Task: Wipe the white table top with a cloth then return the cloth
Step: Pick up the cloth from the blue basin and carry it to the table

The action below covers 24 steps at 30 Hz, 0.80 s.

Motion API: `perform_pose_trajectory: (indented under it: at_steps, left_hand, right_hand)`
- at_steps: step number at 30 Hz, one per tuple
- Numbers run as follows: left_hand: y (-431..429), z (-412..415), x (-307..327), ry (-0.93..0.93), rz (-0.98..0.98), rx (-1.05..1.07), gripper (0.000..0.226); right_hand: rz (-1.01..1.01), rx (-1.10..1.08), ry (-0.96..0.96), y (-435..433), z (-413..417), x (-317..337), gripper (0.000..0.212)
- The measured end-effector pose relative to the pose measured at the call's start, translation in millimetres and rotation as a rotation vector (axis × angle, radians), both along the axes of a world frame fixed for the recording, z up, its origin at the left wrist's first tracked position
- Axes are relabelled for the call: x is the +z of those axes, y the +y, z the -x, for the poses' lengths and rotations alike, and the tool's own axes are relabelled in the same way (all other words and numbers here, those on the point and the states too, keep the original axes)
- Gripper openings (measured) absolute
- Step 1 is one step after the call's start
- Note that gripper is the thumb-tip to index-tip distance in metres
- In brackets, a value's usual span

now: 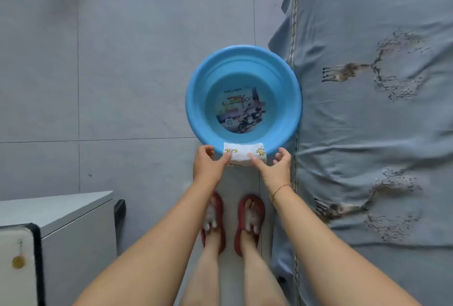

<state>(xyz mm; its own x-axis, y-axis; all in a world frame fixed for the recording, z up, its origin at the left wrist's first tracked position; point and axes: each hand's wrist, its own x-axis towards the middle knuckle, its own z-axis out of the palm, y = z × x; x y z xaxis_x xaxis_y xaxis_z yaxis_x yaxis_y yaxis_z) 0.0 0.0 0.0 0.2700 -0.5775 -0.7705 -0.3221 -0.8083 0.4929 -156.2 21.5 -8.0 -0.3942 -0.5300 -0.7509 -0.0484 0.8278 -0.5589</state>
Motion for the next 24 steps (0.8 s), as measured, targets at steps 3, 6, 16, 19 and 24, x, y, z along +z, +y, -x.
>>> perform_pose_trajectory:
  at_steps: [3, 6, 16, 19, 24]
  left_hand:
    - [6, 8, -34, 0.028, -0.127, 0.055, 0.079]
    - [12, 14, -57, 0.090, -0.168, 0.079, 0.081]
    - [-1, 15, -78, 0.128, -0.189, 0.118, 0.038]
    - [-1, 12, -72, 0.110, -0.198, 0.097, 0.041]
    - [-11, 12, -35, 0.185, -0.092, 0.060, 0.026]
  right_hand:
    - [-0.041, -0.072, -0.002, 0, 4, -34, 0.096]
    - [-0.085, -0.128, -0.066, 3, 7, -60, 0.095]
    - [-0.071, -0.029, -0.140, 5, 14, -76, 0.040]
    - [-0.041, -0.015, -0.205, 4, 16, -68, 0.022]
    - [0.010, -0.026, -0.252, -8, 16, -33, 0.014]
